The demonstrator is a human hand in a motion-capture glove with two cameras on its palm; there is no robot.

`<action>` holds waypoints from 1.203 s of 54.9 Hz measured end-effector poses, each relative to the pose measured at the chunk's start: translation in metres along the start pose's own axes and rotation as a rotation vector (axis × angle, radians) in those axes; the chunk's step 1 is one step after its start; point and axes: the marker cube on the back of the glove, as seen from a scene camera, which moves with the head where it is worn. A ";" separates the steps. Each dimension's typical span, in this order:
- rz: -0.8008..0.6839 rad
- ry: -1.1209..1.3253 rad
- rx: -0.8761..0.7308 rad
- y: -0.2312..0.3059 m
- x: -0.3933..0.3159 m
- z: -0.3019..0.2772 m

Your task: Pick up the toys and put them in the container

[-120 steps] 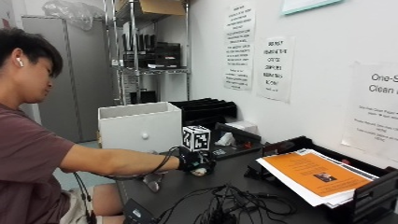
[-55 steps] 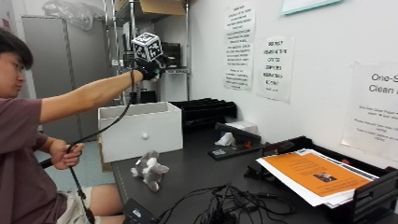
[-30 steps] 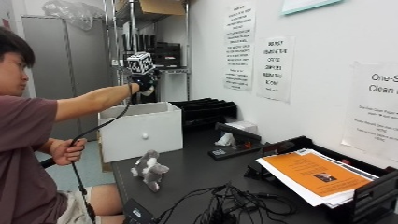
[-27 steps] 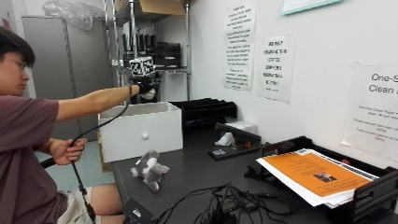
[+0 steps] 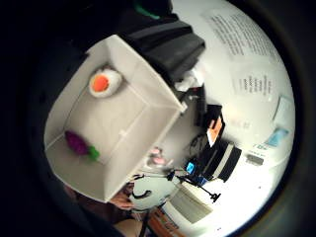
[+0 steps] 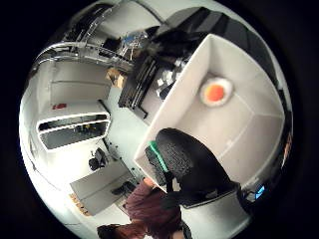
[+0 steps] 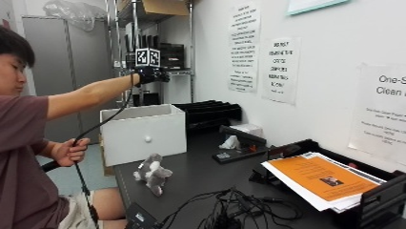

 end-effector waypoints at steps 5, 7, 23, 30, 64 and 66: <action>0.093 0.058 0.011 0.038 0.030 -0.038; 0.121 0.087 -0.003 0.045 0.033 -0.050; 0.195 0.118 -0.010 0.185 0.127 -0.026; 0.217 0.043 -0.060 0.235 0.170 0.046; 0.241 -0.018 0.095 0.256 0.212 0.338; 0.228 0.002 0.154 0.255 0.211 0.340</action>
